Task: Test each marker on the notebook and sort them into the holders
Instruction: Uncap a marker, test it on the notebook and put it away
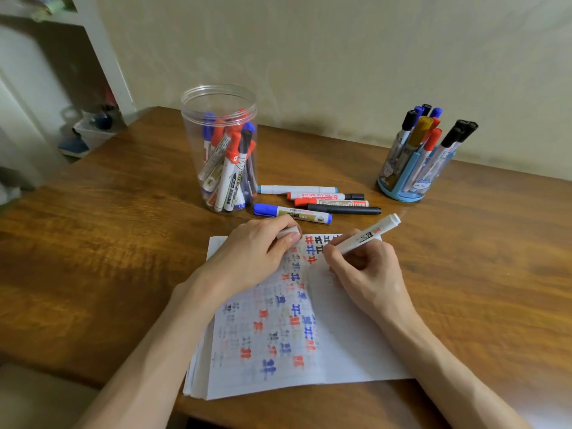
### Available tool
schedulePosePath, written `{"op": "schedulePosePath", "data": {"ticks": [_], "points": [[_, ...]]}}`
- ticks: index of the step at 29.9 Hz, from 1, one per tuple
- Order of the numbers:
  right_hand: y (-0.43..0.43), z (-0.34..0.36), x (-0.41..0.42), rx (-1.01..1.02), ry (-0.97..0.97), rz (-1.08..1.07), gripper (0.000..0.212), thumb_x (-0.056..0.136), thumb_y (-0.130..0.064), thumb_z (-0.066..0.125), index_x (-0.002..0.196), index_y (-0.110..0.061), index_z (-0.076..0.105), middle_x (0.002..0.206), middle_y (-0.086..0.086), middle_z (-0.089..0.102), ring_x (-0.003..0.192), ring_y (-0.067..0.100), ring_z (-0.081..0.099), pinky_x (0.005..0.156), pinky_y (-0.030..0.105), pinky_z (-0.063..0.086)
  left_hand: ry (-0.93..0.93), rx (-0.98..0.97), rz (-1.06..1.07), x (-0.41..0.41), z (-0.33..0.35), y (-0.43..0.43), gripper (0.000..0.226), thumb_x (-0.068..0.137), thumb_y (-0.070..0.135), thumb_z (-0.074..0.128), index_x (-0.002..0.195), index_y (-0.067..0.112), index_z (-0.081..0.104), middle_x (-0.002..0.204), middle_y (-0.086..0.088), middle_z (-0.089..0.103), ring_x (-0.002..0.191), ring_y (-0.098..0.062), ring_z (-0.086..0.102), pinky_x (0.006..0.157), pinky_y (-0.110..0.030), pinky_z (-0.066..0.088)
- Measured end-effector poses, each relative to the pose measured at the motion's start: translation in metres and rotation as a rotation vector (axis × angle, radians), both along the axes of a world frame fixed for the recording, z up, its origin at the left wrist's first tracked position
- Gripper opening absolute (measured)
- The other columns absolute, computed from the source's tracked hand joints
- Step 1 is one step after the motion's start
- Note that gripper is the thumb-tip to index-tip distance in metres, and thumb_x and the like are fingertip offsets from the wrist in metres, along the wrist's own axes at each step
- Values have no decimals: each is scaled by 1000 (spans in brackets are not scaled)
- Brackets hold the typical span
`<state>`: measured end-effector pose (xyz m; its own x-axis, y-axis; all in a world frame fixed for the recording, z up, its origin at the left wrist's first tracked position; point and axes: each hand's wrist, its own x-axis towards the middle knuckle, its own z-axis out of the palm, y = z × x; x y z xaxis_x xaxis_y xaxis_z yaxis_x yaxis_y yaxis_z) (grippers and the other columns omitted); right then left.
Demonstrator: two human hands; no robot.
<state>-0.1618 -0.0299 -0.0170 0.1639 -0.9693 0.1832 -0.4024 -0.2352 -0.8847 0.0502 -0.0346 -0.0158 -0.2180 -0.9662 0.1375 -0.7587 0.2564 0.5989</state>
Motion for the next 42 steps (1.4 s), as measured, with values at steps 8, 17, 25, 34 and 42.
{"op": "schedulePosePath", "data": {"ticks": [8, 17, 25, 34, 42], "points": [[-2, -4, -2, -58, 30, -2, 17, 94, -19, 72, 77, -21, 70, 73, -7, 69, 67, 12, 66, 62, 32, 55, 17, 16, 8, 0, -2, 0, 14, 106, 41, 48, 111, 35, 60, 97, 17, 67, 92, 1, 64, 77, -29, 56], [-1, -2, -2, -20, -17, 58, 19, 96, -18, 72, 78, -21, 71, 72, -10, 71, 68, 11, 70, 62, 22, 53, 6, 12, 15, -1, -3, 0, 14, 106, 41, 49, 112, 36, 60, 100, 19, 66, 94, 3, 62, 80, -29, 56], [-3, -5, -3, -77, 6, 9, 19, 94, -14, 71, 75, -16, 66, 66, -11, 63, 60, 5, 56, 57, 20, 44, 9, 12, 16, 0, -2, 0, 15, 106, 43, 48, 112, 36, 60, 100, 20, 67, 94, 4, 63, 78, -30, 57], [-1, -3, -2, -23, -5, 65, 15, 97, -23, 73, 82, -24, 72, 76, -12, 72, 71, 12, 72, 65, 26, 57, -14, 9, 25, -2, -2, 0, 16, 106, 43, 48, 114, 36, 60, 101, 17, 68, 95, 1, 63, 80, -33, 58], [-1, -2, -2, -28, -13, 38, 18, 97, -21, 72, 79, -23, 71, 76, -14, 72, 75, 9, 72, 66, 22, 56, -5, 10, 24, -1, -2, 1, 16, 106, 41, 47, 111, 35, 61, 95, 18, 66, 91, 3, 62, 80, -33, 56]]}}
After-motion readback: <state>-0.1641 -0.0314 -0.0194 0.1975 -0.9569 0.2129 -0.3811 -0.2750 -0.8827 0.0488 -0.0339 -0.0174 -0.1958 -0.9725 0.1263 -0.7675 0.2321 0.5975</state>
